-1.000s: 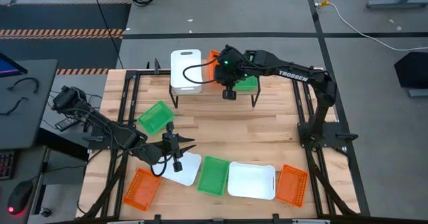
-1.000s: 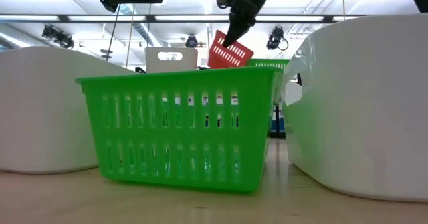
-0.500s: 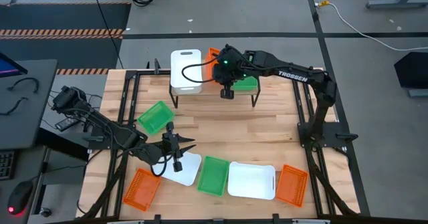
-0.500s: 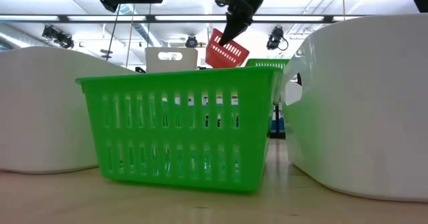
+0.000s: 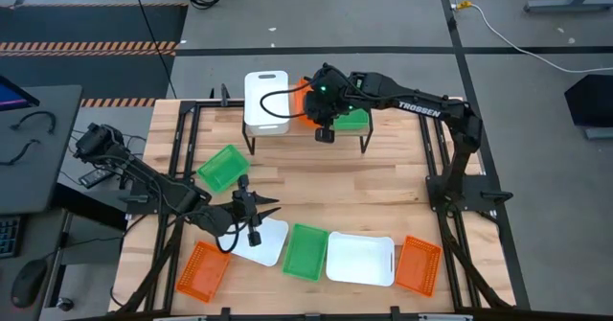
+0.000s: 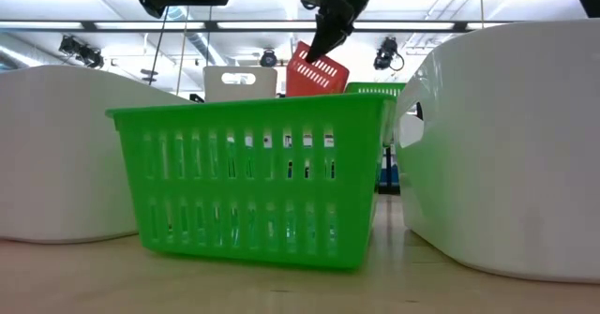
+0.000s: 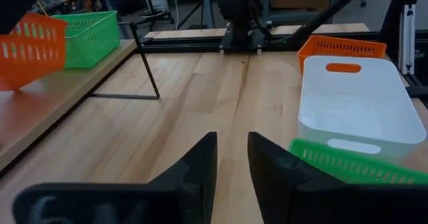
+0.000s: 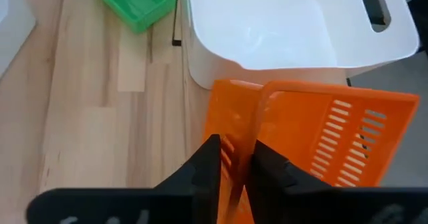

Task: Stack baskets on shelf by color
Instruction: Put the top orange bin on the shelf

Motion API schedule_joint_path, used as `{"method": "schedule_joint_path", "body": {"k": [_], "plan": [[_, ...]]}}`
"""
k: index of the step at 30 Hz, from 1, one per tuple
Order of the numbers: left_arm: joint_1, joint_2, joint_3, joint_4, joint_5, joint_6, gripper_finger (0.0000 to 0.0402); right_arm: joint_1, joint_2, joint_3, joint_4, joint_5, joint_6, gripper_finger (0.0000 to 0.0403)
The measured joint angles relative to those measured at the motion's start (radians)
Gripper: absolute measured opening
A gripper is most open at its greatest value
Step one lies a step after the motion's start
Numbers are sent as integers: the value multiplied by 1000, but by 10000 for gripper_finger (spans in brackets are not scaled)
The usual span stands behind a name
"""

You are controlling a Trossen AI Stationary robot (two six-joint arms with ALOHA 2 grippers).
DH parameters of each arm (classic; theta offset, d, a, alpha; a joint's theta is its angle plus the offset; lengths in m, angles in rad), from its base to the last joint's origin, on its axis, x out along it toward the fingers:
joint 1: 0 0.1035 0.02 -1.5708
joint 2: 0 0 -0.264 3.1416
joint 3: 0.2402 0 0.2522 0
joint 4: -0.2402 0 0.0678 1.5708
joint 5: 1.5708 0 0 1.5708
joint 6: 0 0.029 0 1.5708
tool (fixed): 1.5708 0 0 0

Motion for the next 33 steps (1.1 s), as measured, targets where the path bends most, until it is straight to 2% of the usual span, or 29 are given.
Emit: {"method": "schedule_joint_path", "body": {"k": [11,18,24,33], "plan": [[0,0,0,-2,5,-4,94,1,0,0,11,0,0,122],[0,0,0,-5,5,-4,93,0,0,0,-18,-11,2,125],[0,0,0,-29,6,-21,87,11,0,-2,-164,-102,17,124],[0,0,0,-30,15,-31,88,47,3,-121,-112,60,-51,124]]}}
